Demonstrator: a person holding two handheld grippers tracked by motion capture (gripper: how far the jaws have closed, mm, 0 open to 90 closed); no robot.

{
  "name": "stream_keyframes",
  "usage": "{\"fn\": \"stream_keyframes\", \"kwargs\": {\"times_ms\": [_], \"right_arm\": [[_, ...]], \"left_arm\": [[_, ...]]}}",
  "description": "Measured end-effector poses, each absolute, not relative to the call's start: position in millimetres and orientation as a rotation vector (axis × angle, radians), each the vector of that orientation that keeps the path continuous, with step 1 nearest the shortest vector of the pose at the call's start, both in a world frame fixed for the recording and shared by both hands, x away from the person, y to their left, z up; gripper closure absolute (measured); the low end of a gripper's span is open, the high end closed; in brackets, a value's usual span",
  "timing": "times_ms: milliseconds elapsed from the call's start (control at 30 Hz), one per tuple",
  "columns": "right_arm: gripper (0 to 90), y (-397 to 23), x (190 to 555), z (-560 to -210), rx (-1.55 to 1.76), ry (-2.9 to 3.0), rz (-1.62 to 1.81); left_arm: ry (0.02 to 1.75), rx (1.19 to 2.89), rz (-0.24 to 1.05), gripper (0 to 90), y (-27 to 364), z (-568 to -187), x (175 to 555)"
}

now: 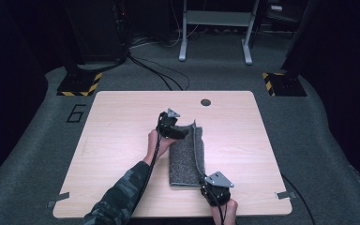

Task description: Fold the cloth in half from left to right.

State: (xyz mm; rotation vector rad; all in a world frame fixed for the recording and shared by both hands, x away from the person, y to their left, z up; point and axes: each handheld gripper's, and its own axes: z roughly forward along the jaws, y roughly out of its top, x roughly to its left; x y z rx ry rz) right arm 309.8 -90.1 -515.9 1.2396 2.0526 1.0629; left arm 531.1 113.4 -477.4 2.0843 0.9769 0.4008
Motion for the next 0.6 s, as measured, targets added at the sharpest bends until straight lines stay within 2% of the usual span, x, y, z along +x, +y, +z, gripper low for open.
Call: {"fn": "stream_keyframes", "kwargs": {"times_ms": [200,433,600], "right_arm": [[73.6,-107,306,-523,1.329,2.029,1.044],[54.4,-124,308,-508,1.318,2.003,1.065],[37.2,-127,336,-504,1.318,2.056,1.057]], "left_arm": [[0.987,2.138,0.404,22.1,125,-486,523],[1.0,2.162,0.411,19.2,131,-501,511],[0.991,2.176,0.422,15.4,134,-503,507]]}}
